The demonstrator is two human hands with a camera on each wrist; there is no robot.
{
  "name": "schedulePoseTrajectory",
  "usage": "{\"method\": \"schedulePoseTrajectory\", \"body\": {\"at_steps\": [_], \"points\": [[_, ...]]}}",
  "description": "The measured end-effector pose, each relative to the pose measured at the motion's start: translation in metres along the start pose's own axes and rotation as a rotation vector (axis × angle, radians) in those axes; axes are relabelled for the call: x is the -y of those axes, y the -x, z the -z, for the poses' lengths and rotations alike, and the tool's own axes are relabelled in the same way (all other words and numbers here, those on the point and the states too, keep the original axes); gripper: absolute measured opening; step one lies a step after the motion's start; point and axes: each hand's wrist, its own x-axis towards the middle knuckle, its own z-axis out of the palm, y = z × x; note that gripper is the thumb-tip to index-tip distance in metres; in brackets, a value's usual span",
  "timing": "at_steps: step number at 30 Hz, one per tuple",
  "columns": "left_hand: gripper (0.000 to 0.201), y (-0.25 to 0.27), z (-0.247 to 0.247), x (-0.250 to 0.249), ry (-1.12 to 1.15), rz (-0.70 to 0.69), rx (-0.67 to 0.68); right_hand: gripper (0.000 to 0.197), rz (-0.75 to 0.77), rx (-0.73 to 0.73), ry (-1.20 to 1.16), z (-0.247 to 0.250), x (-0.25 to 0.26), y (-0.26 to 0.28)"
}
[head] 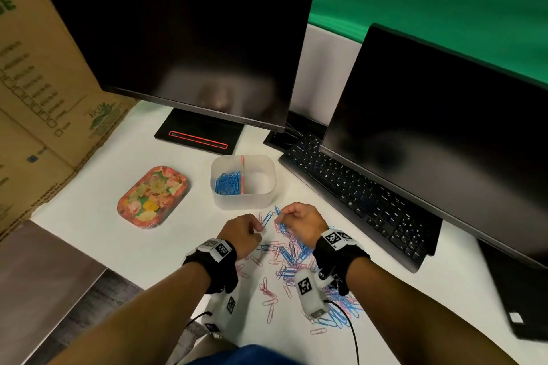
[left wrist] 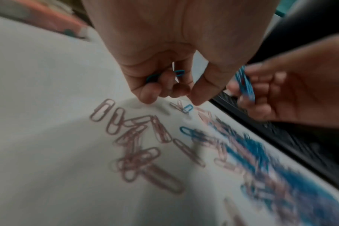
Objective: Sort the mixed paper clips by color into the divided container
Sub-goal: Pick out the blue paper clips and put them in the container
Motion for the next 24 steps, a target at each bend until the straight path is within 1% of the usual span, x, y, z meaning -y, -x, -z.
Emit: {"method": "schedulePoseTrajectory", "body": {"at_steps": [2, 4, 8, 11, 14, 15, 18, 20, 22, 24], "points": [[0.018, 0.000, -0.005, 0.002, -0.203, -0.069, 0.058, 0.016, -0.020, 0.008, -0.088, 0.005, 0.003, 0.004], [0.021, -0.001, -0.007, 0.004, -0.348, -0.099, 0.058, 0.017, -0.052, -0.005, -0.139, 0.009, 0.002, 0.006], [0.014, -0.002, -0.007, 0.002, -0.464, -0.125, 0.071, 0.019, -0.093, -0.013, -0.222, 0.014, -0.001, 0.009], [0.010, 0.001, -0.005, -0.001, -0.481, -0.127, 0.087, 0.023, -0.138, 0.004, -0.323, 0.015, 0.000, 0.013], [0.009, 0.004, -0.001, -0.003, -0.420, -0.125, 0.094, 0.016, -0.175, 0.030, -0.435, 0.014, 0.004, 0.016], [0.012, 0.004, 0.002, -0.003, -0.385, -0.120, 0.089, 0.015, -0.180, 0.030, -0.455, 0.014, 0.007, 0.017], [0.024, 0.007, 0.012, -0.006, -0.266, -0.136, 0.051, 0.012, -0.176, 0.022, -0.464, 0.014, 0.014, 0.017], [0.022, 0.012, 0.021, -0.009, -0.164, -0.138, 0.009, 0.007, -0.170, 0.020, -0.461, 0.011, 0.023, 0.017], [0.023, 0.015, 0.031, -0.012, -0.042, -0.098, -0.049, 0.003, -0.171, 0.029, -0.455, 0.008, 0.034, 0.016], [0.025, 0.013, 0.043, -0.014, 0.204, -0.013, -0.091, 0.002, -0.182, 0.044, -0.415, 0.002, 0.047, 0.012]]}}
